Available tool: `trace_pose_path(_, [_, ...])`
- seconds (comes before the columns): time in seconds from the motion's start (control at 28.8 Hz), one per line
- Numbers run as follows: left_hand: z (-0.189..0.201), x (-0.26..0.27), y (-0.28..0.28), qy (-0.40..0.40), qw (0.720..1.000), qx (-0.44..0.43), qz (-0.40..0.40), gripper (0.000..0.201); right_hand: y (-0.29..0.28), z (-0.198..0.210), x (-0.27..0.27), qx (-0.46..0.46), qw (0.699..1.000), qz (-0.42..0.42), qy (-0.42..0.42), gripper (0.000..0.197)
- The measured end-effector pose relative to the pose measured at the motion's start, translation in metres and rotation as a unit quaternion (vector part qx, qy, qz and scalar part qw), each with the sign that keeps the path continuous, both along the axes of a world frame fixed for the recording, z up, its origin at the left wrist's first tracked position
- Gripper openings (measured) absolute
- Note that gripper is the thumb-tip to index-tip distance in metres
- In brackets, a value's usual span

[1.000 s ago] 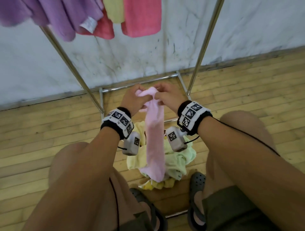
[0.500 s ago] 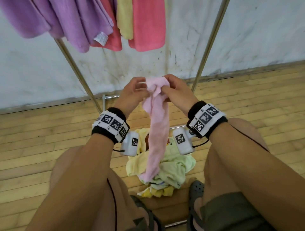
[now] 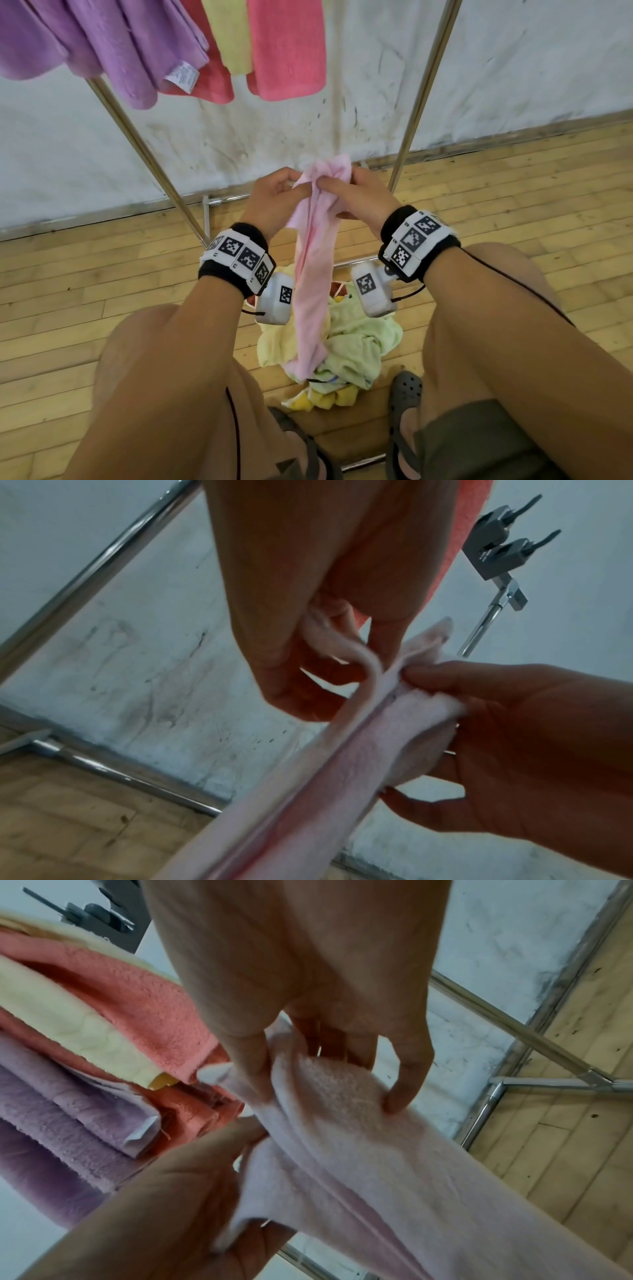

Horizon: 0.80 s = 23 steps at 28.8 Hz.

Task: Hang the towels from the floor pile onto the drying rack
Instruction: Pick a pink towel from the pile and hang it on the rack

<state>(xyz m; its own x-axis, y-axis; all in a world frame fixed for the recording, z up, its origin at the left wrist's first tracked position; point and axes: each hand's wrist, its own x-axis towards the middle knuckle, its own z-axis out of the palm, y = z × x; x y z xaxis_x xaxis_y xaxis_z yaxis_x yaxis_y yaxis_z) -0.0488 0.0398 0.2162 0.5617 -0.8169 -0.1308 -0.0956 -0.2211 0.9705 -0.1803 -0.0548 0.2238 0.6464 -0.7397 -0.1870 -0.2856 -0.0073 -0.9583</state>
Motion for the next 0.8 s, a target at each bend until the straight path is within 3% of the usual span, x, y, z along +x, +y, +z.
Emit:
trace_pose_path(0.21, [0.001, 0.002, 0.0, 0.05, 0.998, -0.023, 0.036, 0.023, -0.006, -0.002, -0.003, -0.066, 0.997, 0.017, 0.021, 0.037])
trace_pose_path(0.38, [0.007, -0.005, 0.0, 0.116, 0.992, -0.042, 0.002, 0.029, -0.003, -0.006, -0.001, -0.082, 0.996, 0.018, 0.023, 0.037])
trace_pose_path(0.52, [0.004, -0.004, 0.003, 0.095, 0.995, -0.023, -0.025, 0.039, -0.004, -0.005, -0.003, -0.094, 0.995, 0.019, 0.023, 0.043])
trace_pose_path(0.8, [0.003, 0.001, 0.007, 0.044, 0.999, -0.01, -0.007, 0.041, -0.01, -0.01, -0.003, -0.111, 0.994, -0.007, 0.017, 0.018])
